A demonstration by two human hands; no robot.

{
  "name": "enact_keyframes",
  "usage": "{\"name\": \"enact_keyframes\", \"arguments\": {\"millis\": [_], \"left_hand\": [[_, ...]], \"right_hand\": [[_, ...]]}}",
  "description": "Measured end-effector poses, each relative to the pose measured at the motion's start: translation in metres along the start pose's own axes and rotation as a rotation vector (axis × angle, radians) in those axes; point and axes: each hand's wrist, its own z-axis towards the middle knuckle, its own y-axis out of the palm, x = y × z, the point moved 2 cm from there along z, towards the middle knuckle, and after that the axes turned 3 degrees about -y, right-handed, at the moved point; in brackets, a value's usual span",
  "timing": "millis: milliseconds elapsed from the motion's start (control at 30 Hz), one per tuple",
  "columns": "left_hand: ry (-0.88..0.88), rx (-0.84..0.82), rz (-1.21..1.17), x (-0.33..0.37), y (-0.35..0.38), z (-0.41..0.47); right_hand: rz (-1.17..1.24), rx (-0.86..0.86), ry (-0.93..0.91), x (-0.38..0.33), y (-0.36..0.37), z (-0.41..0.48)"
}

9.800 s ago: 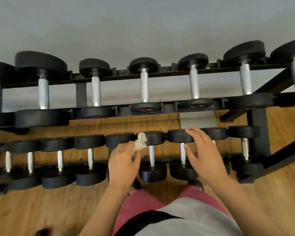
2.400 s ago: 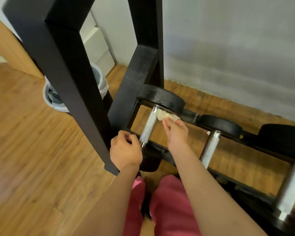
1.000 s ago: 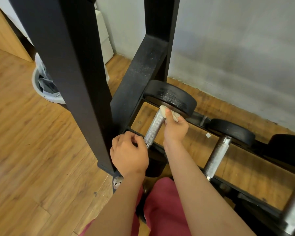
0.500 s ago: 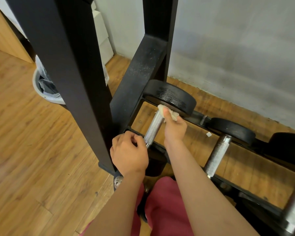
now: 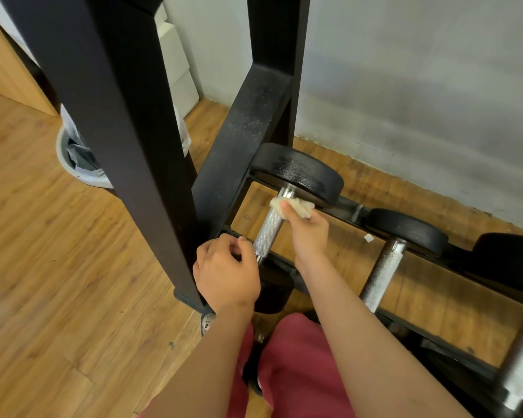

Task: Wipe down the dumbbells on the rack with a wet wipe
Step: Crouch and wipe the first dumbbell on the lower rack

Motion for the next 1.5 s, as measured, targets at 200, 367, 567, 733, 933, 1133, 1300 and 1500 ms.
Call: {"name": "enact_keyframes", "arguments": {"millis": [200, 367, 567, 733, 933, 1133, 1300, 1500], "left_hand": [[-0.018, -0.035, 0.012, -0.002, 0.002, 0.001], [0.094, -0.191, -0.054, -0.023, -0.001, 0.002], [0.158, -0.065, -0.019, -0.025, 0.001, -0.003], [0.186, -0.058, -0.011, -0.030, 0.004, 0.000], [0.201, -0.029, -0.002, -0.032, 0.005, -0.001], [0.204, -0.023, 0.014, -0.032, 0.006, -0.002], [0.202, -0.032, 0.024, -0.030, 0.005, -0.003], [0.197, -0.041, 0.041, -0.031, 0.004, -0.003]], "right_hand": [[-0.007, 0.085, -0.051, 0.003, 0.000, -0.003], [-0.023, -0.046, -0.019, 0.003, 0.001, -0.006], [-0.015, 0.024, -0.031, 0.009, -0.002, -0.008], [-0.035, -0.023, -0.030, 0.012, 0.001, -0.009], [-0.022, -0.058, 0.011, 0.014, -0.002, -0.011], [-0.034, -0.028, -0.041, 0.020, -0.008, -0.012], [-0.056, -0.146, 0.008, 0.021, -0.006, -0.014], [-0.037, -0.098, -0.012, 0.025, -0.013, -0.017]]}}
